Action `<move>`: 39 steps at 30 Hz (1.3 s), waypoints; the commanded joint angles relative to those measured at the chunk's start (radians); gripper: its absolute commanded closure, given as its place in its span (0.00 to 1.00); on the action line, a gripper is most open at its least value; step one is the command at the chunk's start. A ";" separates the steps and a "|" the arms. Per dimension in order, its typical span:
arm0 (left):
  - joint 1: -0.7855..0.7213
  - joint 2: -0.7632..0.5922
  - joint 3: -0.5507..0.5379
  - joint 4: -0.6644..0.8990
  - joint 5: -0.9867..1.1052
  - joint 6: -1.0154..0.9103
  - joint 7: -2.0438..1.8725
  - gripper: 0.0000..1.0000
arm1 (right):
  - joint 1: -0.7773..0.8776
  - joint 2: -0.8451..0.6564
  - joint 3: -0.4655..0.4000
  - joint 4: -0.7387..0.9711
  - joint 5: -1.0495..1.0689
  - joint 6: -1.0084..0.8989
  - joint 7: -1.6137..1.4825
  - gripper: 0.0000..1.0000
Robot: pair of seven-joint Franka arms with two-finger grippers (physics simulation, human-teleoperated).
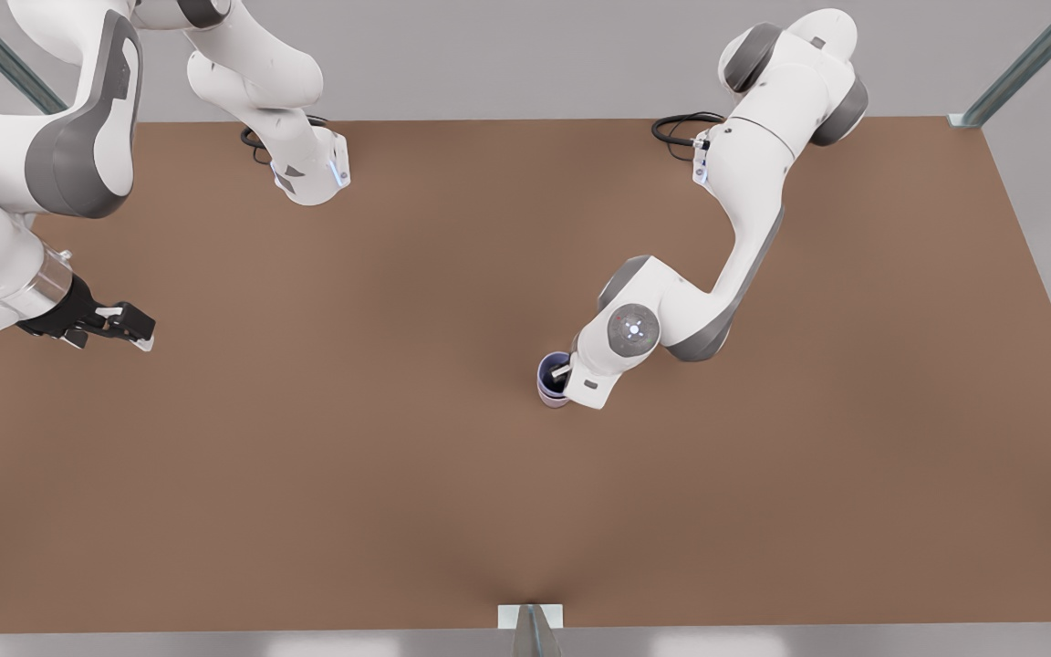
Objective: Stack the cups, with the pink cup at the bottom and the purple cup at the top
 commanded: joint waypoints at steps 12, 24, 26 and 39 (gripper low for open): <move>0.001 0.000 0.003 -0.005 0.009 0.013 -0.053 0.79 | -0.006 0.000 -0.003 -0.001 0.003 0.001 -0.016 0.00; 0.001 0.008 0.003 -0.008 0.046 0.013 -0.050 0.56 | -0.016 0.011 -0.006 0.001 0.018 0.009 -0.016 0.00; 0.001 0.008 0.003 -0.008 0.046 0.011 -0.050 0.56 | -0.026 0.010 -0.006 0.001 0.025 0.007 -0.016 0.00; 0.001 0.005 0.003 -0.005 0.052 0.002 -0.052 0.54 | -0.025 0.011 -0.005 0.001 0.026 0.009 -0.016 0.00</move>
